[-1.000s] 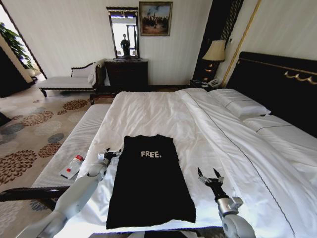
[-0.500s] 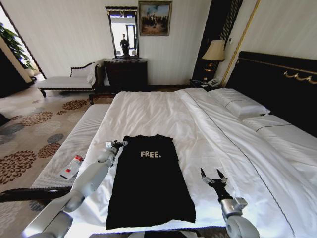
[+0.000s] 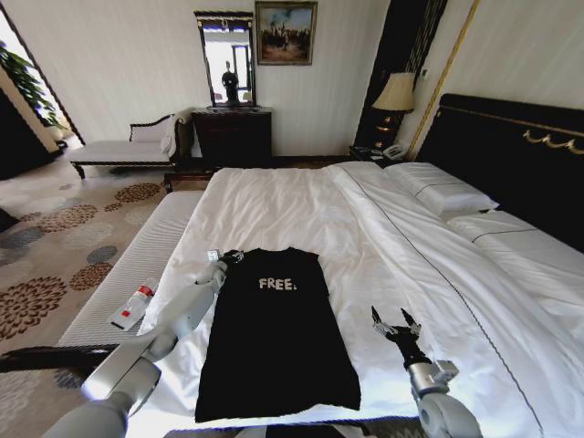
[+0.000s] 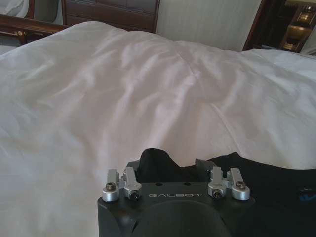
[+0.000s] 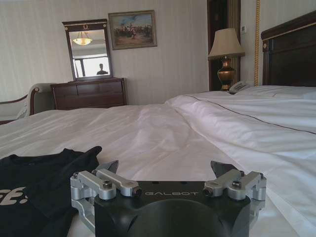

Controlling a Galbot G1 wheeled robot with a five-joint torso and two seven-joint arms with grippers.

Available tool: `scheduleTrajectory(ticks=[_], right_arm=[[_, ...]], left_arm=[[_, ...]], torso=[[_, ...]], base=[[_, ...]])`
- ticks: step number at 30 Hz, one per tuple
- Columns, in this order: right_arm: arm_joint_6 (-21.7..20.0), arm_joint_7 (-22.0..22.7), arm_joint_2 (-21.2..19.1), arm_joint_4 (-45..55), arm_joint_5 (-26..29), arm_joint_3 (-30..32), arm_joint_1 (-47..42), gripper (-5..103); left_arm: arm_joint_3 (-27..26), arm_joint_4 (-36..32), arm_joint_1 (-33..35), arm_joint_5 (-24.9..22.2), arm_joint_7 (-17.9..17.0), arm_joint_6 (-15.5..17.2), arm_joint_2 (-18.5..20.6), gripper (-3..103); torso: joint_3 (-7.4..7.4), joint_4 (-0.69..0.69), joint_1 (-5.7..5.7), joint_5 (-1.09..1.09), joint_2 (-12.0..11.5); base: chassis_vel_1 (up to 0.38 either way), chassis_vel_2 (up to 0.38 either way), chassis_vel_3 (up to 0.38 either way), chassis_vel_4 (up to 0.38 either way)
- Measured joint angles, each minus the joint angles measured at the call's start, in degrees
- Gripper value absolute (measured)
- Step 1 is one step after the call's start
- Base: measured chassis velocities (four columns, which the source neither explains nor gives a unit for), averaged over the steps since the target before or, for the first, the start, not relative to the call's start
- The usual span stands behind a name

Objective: Fold the clothes on the bed.

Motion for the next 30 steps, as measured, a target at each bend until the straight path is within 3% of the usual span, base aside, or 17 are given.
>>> scheduleTrajectory(ticks=[5, 8, 11, 14, 15, 16, 21, 30], right_arm=[[-0.4, 0.7, -1.6, -0.6, 1.1, -0.2, 1.9, 100], [-0.9, 1.1, -2.7, -0.7, 1.9, -0.4, 3.0, 100], [-3.0, 2.8, -7.6, -1.4, 4.9, -2.5, 7.0, 100], [-3.9, 3.6, -9.7, -2.0, 6.2, -3.8, 9.3, 100], [-4.3, 4.0, -11.0, -2.5, 6.9, -4.7, 10.6, 100], [-4.9, 4.5, -12.6, -3.3, 8.0, -5.9, 12.4, 100], [-6.1, 5.3, -15.3, -6.2, 10.6, -8.9, 16.8, 100], [-7.6, 5.5, -16.5, -9.4, 13.6, -11.4, 21.6, 100]], left_arm=[[0.0, -0.1, -0.3, 0.5, -1.6, 0.9, 0.3, 39], [0.0, -0.6, -0.2, 0.5, -2.0, 0.9, 0.8, 34], [0.0, -1.7, 0.2, 0.7, -2.7, 0.9, 2.1, 18], [0.0, -2.3, 0.4, 0.9, -2.9, 0.9, 2.6, 18], [0.1, -2.7, 0.6, 1.0, -3.0, 0.9, 2.9, 7], [0.2, -3.0, 0.7, 1.3, -3.0, 0.8, 3.1, 3], [0.2, -3.2, 1.3, 2.5, -3.0, 0.5, 3.2, 1], [-0.5, -2.5, 2.1, 2.6, -3.6, 0.7, 2.8, 1]], torso=[[0.00, -0.01, 0.00, 0.00, 0.0], [0.00, 0.00, 0.00, 0.00, 0.0], [0.00, 0.01, 0.00, -0.01, 0.0], [0.00, 0.02, 0.00, 0.00, 0.0], [0.01, 0.02, 0.00, 0.01, 0.0], [0.00, 0.02, 0.01, -0.01, 0.0], [0.00, 0.01, 0.00, -0.01, 0.0], [0.00, -0.01, 0.00, 0.00, 0.0]], base=[[0.000, 0.000, 0.000, 0.000], [0.000, 0.000, 0.000, 0.000], [0.000, 0.000, 0.000, 0.000], [0.000, 0.000, 0.000, 0.000], [0.000, 0.000, 0.000, 0.000], [0.000, 0.000, 0.000, 0.000], [0.000, 0.000, 0.000, 0.000], [0.000, 0.000, 0.000, 0.000]])
